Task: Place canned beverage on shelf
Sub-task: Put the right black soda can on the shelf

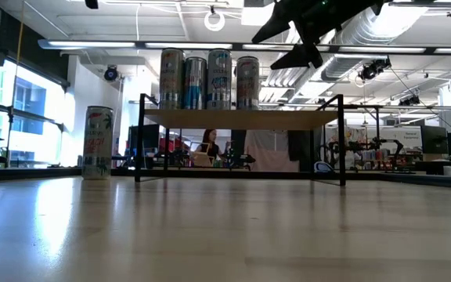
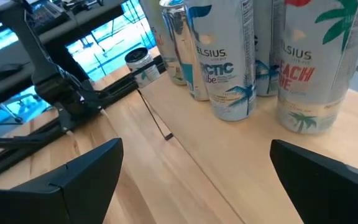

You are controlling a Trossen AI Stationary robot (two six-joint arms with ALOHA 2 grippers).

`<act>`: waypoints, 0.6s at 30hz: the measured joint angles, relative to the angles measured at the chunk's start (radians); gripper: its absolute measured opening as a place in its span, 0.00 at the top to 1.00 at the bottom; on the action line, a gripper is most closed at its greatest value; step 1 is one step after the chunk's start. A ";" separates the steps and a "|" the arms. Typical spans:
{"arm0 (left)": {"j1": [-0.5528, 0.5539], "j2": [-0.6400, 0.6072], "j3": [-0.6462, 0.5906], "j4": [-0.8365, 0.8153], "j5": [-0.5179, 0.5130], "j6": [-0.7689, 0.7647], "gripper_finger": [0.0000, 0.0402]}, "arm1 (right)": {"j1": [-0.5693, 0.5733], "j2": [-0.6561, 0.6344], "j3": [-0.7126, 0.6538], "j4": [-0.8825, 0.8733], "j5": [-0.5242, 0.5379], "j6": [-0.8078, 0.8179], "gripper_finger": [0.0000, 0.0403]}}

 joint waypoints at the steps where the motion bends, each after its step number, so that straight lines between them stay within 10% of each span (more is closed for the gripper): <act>1: 0.000 0.000 0.000 0.000 0.000 0.000 1.00 | 0.000 0.001 0.000 0.000 -0.001 0.011 0.03; 10: 0.000 0.000 0.000 0.000 0.000 0.001 1.00 | 0.000 0.002 0.000 0.003 0.031 0.025 0.12; 18: 0.000 0.000 0.000 0.000 0.000 0.002 1.00 | 0.000 0.002 0.000 0.013 0.122 0.018 0.53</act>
